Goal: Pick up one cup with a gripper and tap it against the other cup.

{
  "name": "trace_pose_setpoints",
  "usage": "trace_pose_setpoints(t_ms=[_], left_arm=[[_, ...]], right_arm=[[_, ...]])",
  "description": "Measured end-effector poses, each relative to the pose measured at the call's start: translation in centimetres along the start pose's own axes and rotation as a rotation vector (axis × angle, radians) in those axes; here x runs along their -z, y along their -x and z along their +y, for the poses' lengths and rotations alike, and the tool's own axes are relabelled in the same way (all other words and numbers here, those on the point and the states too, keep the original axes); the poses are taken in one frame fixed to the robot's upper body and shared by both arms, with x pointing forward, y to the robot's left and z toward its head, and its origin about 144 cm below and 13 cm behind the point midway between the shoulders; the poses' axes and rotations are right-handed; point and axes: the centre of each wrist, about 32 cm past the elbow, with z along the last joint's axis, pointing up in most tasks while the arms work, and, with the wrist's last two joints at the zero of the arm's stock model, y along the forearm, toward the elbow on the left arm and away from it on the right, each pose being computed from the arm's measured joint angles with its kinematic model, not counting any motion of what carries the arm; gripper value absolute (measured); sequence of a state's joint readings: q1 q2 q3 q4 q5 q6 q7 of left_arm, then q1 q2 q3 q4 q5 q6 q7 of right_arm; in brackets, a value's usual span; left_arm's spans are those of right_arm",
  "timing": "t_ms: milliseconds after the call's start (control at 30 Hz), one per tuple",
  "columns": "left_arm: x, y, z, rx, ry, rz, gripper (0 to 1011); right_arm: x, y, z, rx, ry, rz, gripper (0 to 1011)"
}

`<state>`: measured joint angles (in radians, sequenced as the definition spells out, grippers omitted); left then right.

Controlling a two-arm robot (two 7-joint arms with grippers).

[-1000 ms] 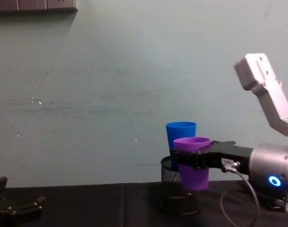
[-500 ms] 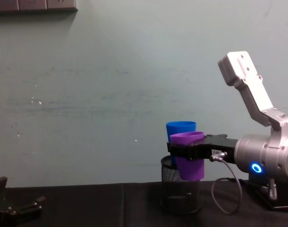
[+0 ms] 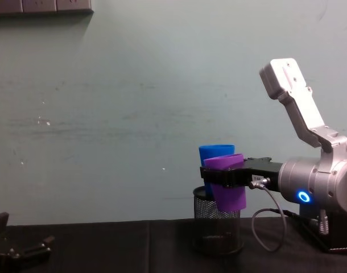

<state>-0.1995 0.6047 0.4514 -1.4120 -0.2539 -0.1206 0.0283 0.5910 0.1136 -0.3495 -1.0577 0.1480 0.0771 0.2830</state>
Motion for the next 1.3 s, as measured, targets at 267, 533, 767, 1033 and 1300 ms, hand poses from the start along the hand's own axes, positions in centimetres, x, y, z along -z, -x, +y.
trace_pose_setpoints(t_ms=[267,533,767,1033,1300], left_arm=[[0.00,0.00,0.00,0.000,0.000,0.000,1000],[0.00,0.00,0.00,0.000,0.000,0.000,1000],[0.00,0.00,0.00,0.000,0.000,0.000,1000],[0.00,0.00,0.00,0.000,0.000,0.000,1000],[0.00,0.00,0.00,0.000,0.000,0.000,1000]], right_arm=[[0.03,-0.02,-0.01,0.000,0.001,0.001,748],[0.06,-0.05,0.00,0.000,0.002,0.001,749],[0.06,-0.06,0.01,0.000,0.001,0.001,748],[0.08,-0.07,0.01,0.000,0.002,0.001,748],[0.09,-0.07,0.01,0.000,0.002,0.002,748]])
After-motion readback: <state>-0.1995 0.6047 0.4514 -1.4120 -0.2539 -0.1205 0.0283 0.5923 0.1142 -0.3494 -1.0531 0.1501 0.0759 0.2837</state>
